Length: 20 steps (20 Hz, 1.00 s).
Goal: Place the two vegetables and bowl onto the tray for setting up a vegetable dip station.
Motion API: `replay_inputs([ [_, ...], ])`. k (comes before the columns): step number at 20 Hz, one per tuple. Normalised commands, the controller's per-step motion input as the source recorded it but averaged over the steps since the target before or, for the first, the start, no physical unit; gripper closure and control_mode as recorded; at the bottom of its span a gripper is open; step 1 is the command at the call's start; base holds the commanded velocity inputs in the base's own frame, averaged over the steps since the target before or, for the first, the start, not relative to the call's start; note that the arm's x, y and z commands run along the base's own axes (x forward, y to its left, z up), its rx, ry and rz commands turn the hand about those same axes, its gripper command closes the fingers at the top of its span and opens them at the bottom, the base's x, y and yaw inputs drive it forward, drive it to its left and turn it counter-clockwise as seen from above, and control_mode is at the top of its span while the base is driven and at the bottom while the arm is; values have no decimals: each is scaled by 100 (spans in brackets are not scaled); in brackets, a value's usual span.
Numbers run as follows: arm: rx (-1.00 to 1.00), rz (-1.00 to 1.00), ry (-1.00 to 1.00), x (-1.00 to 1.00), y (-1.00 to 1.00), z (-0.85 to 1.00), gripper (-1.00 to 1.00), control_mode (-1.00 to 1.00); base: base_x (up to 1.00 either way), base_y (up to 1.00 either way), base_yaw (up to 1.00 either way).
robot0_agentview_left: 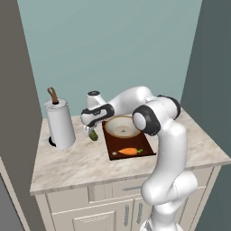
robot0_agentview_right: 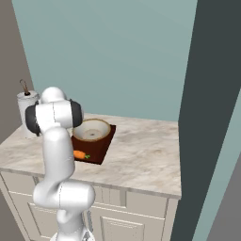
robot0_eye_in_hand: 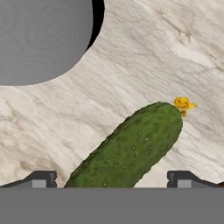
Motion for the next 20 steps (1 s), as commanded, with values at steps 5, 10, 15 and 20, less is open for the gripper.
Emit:
replay_inputs([
  [5,0,0,0,16,0,-16,-100,-100,0,0,0],
  [10,0,-1,0,19,1,-15,-100,-100,0,0,0],
  [15,0,-3,0,18,8,-13,-100,-100,0,0,0],
  [20,0,-6,0,8,5,-14,-100,-100,0,0,0],
])
